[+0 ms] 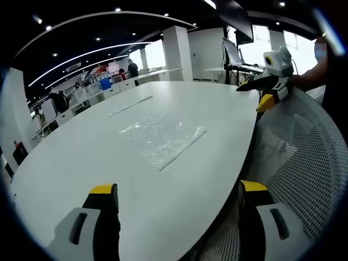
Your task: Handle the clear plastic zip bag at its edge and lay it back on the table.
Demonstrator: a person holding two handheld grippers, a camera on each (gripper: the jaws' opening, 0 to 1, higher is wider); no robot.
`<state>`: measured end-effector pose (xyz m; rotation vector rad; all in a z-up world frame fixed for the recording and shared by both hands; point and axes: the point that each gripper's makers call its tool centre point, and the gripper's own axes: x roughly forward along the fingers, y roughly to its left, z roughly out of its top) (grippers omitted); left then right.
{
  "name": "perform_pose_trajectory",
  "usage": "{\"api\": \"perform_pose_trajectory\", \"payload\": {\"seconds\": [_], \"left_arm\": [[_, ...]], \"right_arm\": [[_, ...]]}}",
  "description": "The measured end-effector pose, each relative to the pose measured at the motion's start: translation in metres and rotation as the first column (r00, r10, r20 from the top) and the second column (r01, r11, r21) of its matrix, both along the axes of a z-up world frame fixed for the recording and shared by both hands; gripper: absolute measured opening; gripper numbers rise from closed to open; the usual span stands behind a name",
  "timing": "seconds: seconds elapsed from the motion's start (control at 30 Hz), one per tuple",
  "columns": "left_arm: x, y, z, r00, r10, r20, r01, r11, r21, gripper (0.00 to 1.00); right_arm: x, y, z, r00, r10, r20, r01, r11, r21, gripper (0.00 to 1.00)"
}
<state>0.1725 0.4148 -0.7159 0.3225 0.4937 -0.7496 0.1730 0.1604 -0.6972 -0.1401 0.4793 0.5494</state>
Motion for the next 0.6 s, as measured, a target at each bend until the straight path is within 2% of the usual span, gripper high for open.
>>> {"api": "perform_pose_trajectory", "payload": {"seconds": [0.6], "left_arm": [[0.0003,0.0029,-0.0036,1.0,0.004,-0.012,-0.004,1.0,0.026,0.89]], "right_arm": [[0.0032,-0.0043,-0.0029,1.0,-0.009,0.001,0.009,1.0,0.002,0.97]]}}
